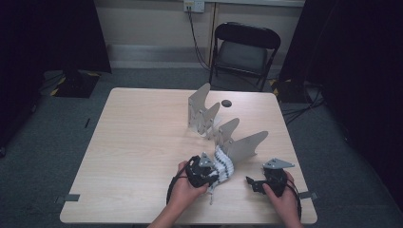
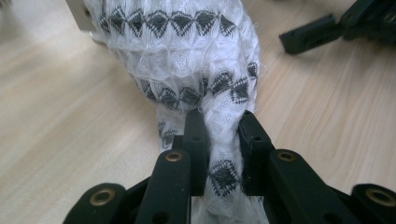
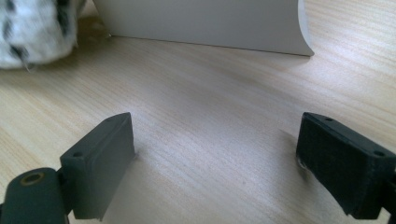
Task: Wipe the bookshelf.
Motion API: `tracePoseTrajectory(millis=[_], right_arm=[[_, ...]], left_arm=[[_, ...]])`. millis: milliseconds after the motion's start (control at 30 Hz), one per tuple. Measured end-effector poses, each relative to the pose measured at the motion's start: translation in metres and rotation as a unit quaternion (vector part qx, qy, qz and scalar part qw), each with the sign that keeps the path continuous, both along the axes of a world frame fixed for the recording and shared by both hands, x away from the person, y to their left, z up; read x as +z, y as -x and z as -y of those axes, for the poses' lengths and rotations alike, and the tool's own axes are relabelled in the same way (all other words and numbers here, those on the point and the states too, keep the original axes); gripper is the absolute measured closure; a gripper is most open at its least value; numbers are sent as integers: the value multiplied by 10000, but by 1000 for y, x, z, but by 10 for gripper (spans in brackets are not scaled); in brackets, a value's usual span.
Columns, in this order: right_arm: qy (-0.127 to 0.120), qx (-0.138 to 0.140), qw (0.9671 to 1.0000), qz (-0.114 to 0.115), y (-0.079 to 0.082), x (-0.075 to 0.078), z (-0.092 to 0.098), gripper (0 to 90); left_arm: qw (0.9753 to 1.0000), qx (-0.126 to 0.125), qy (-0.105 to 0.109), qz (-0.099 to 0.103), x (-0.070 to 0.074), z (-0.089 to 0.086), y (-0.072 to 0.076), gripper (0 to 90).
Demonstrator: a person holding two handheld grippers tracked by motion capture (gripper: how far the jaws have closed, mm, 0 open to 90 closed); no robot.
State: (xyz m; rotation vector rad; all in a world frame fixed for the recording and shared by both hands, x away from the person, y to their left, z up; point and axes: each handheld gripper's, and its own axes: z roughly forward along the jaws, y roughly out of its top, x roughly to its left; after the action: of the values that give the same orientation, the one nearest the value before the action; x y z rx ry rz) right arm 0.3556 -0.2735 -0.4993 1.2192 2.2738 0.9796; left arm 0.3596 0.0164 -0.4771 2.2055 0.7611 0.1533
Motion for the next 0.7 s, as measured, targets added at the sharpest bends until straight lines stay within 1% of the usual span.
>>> tracePoseTrajectory(millis=[33, 133, 167, 267, 333, 400, 500, 567, 633, 667, 700], right_arm=[[2, -2, 10000, 0, 0, 0, 0, 106], [1, -23, 10000, -3, 1, 0, 0, 106], [0, -30, 10000, -1, 1, 0, 0, 106], [7, -39, 10000, 3, 2, 0, -1, 106], [1, -62, 10000, -8, 3, 0, -1, 106], [3, -59, 10000, -4, 5, 0, 0, 108], [2, -90, 10000, 19, 8, 0, 2, 117], [13, -80, 10000, 20, 10, 1, 7, 126], [127, -121, 9998, 32, 13, 3, 12, 137], [160, -145, 9998, 58, 15, 5, 15, 137], [118, -164, 9998, 83, 17, 7, 18, 137]], left_arm=[[10000, -18, -23, -10, -1, 0, 0, 769], [10000, -37, 17, -27, -2, 0, 3, 768], [9999, -91, -5, -59, -1, 0, 4, 767], [9998, -183, 2, -46, -1, 3, 9, 764], [9997, -251, 38, -27, -2, 7, 11, 763], [9994, -333, 9, -18, -1, 12, 13, 762], [9991, -408, 92, -27, -1, 21, 14, 758], [9988, -487, 100, -26, -1, 26, 14, 754], [9986, -518, 119, -33, 0, 31, 14, 755], [9983, -584, 82, -40, 0, 33, 13, 756], [9980, -631, 78, -45, 0, 35, 13, 757]])
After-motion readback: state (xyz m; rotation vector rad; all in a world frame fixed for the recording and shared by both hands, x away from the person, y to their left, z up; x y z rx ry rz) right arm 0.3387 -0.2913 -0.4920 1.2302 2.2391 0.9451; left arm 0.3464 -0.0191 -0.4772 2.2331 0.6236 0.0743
